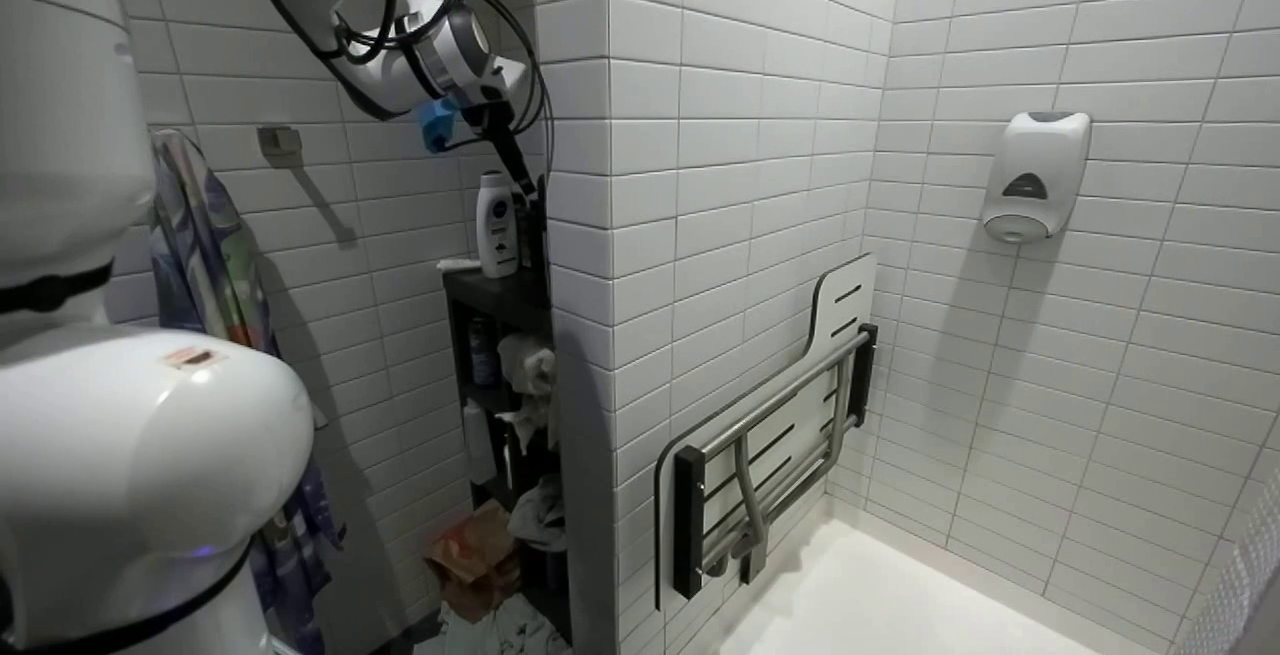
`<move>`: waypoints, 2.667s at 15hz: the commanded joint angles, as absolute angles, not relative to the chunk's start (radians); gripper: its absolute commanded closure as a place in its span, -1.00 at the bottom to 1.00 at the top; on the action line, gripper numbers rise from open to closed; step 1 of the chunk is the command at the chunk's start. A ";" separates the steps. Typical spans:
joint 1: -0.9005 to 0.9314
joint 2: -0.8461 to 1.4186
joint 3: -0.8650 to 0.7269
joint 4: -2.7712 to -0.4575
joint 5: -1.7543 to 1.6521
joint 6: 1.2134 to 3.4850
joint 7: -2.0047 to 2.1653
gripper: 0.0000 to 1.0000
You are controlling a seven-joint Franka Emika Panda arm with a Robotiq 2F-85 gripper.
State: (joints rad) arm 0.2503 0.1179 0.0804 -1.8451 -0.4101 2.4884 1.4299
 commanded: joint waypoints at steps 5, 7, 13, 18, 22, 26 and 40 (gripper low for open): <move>0.223 -0.015 0.113 -1.981 -0.378 2.443 1.320 -1.00; 0.218 -0.053 0.122 -2.031 -0.371 2.422 1.261 -1.00; 0.176 -0.165 0.137 -2.171 -0.379 2.424 1.169 -1.00; 0.117 -0.219 0.147 -2.238 -0.394 2.419 1.148 -1.00; 0.067 -0.238 0.152 -2.270 -0.425 2.412 1.163 -1.00; 0.027 -0.251 0.154 -2.293 -0.463 2.409 1.179 -1.00; -0.085 -0.449 0.101 -2.464 -0.381 2.453 1.168 -1.00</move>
State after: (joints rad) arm -0.0470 -0.3674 0.1197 -2.3970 -0.4202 2.4279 1.1683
